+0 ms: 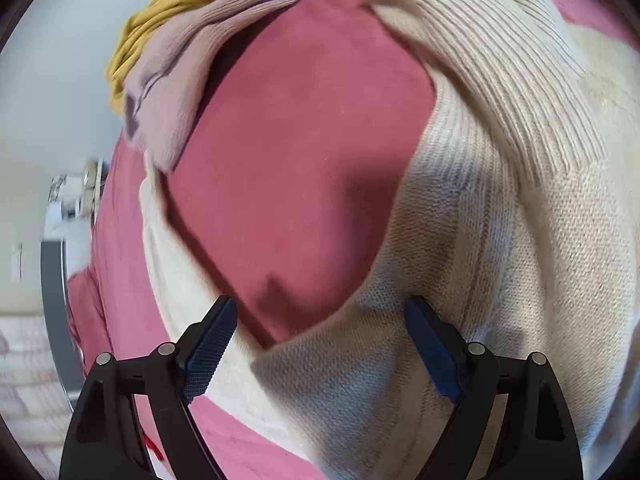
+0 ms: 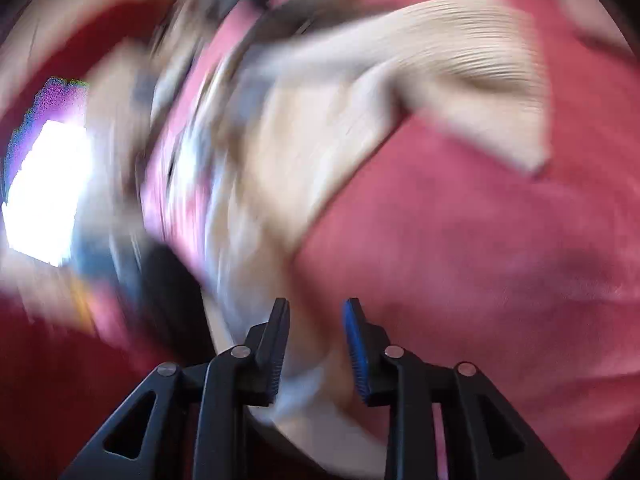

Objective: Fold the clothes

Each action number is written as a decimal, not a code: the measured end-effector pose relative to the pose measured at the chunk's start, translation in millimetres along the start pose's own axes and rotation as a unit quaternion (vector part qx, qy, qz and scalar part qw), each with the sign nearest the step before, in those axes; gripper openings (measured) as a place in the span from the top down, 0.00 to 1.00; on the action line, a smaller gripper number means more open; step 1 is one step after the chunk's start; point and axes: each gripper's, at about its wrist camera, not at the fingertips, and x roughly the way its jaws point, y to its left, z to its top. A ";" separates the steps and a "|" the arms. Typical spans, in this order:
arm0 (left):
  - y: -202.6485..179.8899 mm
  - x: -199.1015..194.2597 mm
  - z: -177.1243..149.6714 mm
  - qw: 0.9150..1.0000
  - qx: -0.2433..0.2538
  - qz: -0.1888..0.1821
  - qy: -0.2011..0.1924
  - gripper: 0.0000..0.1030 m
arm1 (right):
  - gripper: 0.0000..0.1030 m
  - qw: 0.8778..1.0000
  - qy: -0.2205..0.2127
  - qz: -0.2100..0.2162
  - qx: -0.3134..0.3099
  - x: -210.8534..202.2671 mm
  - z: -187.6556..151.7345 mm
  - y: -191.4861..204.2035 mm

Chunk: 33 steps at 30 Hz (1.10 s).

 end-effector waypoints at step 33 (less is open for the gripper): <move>-22.4 18.5 20.7 0.972 -0.040 -0.232 0.000 0.27 | 0.72 0.984 -0.038 0.155 0.084 145.4 62.8 -16.5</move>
